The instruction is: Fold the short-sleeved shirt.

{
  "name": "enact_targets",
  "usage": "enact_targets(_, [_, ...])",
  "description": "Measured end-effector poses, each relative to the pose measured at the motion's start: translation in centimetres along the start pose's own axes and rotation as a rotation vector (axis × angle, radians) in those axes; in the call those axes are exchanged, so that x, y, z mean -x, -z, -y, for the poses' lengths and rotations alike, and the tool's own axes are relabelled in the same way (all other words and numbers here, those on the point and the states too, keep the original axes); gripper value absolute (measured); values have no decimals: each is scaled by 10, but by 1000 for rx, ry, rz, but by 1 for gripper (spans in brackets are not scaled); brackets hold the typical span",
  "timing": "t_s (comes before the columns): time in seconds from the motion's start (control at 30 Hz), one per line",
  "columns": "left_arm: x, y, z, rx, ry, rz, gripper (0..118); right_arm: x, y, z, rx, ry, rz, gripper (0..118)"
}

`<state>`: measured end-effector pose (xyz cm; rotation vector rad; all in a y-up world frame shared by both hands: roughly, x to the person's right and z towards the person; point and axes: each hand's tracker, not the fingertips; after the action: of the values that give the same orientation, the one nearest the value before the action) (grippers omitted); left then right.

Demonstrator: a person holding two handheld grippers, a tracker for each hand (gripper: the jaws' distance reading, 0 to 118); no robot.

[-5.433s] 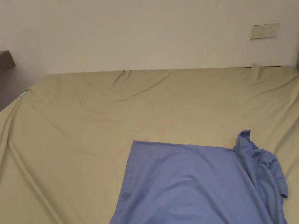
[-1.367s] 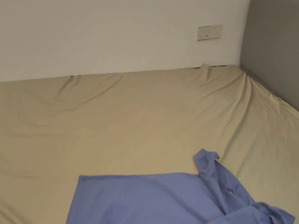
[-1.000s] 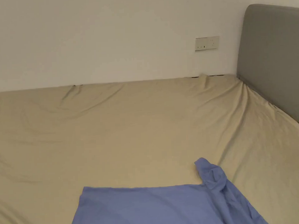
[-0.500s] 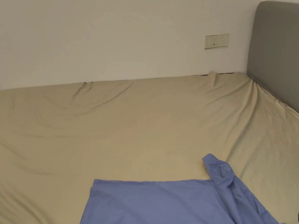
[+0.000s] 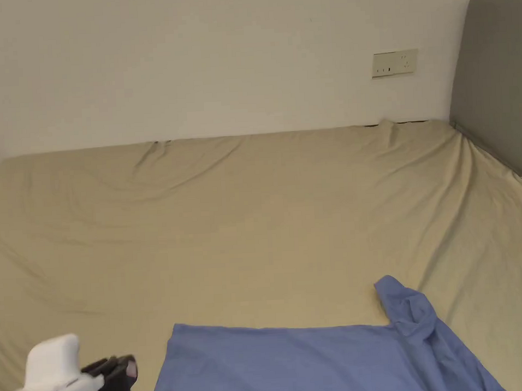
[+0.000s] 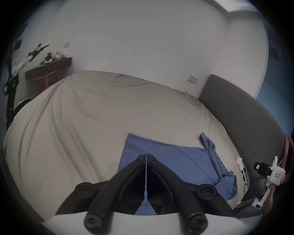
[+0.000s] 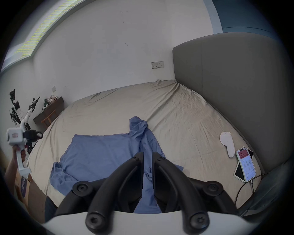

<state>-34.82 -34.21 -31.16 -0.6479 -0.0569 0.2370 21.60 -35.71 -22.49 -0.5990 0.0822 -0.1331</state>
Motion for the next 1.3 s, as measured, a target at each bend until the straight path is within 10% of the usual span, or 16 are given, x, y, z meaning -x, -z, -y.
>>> enact_targets(0.2, [4,148,-61,202,24,-4,2,2,34,-8,42,9,11,14])
enact_targets(0.23, [5,172,-63,245,34,-48,13,2,40,-8,54,13,11,14])
enact_targets(0.3, [11,221,-61,359,53,-113,93,2,51,-8,74,10,20,14])
enact_targets(0.37, [19,255,-47,451,61,-132,116,3,59,-6,94,8,34,14])
enact_targets(0.53, [40,286,-9,558,-86,-182,97,1,81,-2,160,-12,59,14])
enact_targets(0.57, [33,273,-11,461,-13,-227,85,0,87,-2,170,-17,61,14])
enact_targets(0.63, [21,258,-13,392,50,-228,12,-3,102,-7,193,-18,53,21])
enact_targets(0.67, [16,256,-12,403,73,-185,3,-3,113,-12,202,-13,51,54])
enact_targets(0.73, [12,254,-14,441,62,-160,3,1,138,-28,237,-12,33,117])
enact_targets(0.93, [8,232,-23,400,25,-112,3,8,242,-68,391,-128,62,118])
enact_targets(1.13, [9,214,-20,394,65,-101,3,6,340,-59,659,-114,117,83])
enact_targets(1.23, [10,209,-17,397,65,-88,3,18,329,-62,596,-164,94,45])
enact_targets(1.27, [9,207,-17,399,70,-86,3,20,323,-61,596,-138,-4,7])
enact_targets(1.3, [10,206,-16,399,78,-84,3,20,318,-62,582,-110,-9,7])
